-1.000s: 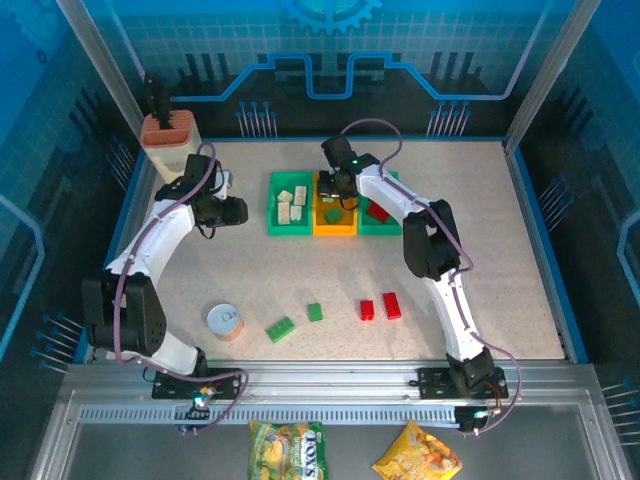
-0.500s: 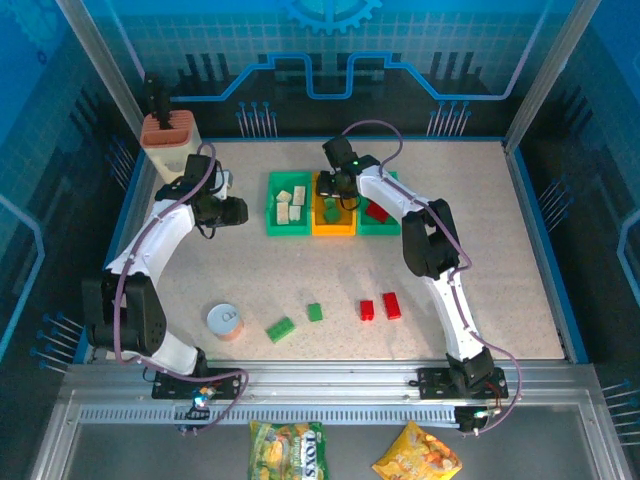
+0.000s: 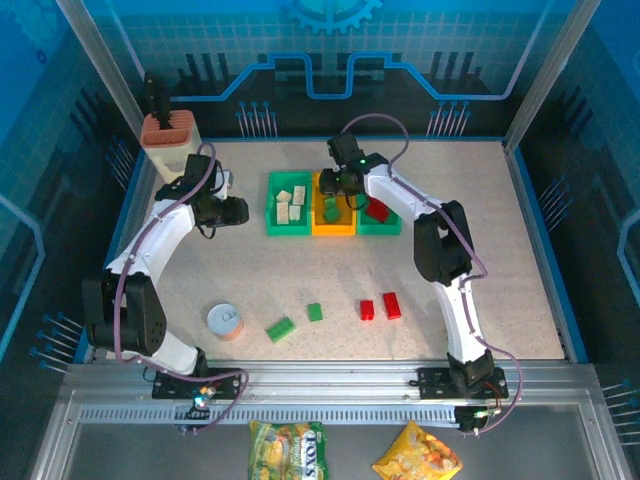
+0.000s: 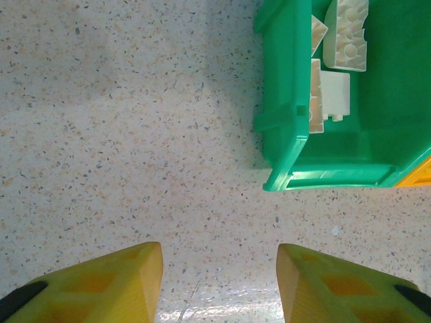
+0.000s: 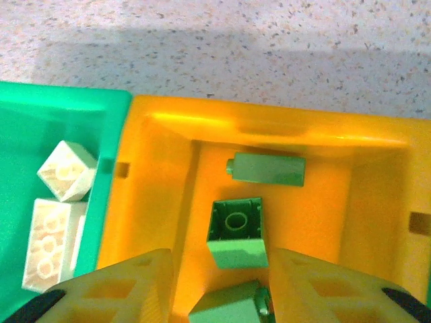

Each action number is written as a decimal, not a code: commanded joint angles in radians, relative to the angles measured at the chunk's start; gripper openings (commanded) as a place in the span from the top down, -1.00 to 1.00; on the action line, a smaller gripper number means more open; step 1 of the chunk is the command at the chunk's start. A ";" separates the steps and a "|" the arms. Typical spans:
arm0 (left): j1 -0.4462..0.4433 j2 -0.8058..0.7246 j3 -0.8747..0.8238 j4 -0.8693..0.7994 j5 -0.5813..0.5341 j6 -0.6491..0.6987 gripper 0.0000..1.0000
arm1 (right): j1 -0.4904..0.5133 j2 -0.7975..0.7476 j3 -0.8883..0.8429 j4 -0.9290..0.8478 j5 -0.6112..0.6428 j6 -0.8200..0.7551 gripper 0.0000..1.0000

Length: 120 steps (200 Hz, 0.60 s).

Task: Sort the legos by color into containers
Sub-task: Place the lego in the container, then pick up the lego from the bottom-center of the table.

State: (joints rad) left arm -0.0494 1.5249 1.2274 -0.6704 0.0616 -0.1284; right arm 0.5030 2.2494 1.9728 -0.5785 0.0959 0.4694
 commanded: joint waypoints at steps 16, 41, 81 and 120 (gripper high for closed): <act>0.008 0.002 0.006 0.000 0.028 0.007 0.01 | 0.009 -0.117 -0.108 0.029 -0.074 -0.224 0.11; 0.008 0.001 0.004 0.000 0.025 0.008 0.01 | 0.009 -0.185 -0.213 0.096 -0.172 -0.372 0.08; 0.008 0.001 0.002 0.000 0.022 0.009 0.01 | 0.021 -0.257 -0.313 0.114 -0.369 -0.661 0.13; 0.008 0.000 0.003 0.001 0.011 0.012 0.01 | 0.077 -0.341 -0.423 0.128 -0.444 -0.949 0.10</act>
State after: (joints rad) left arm -0.0494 1.5249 1.2274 -0.6704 0.0616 -0.1284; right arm 0.5346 1.9862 1.6043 -0.4740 -0.2409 -0.2176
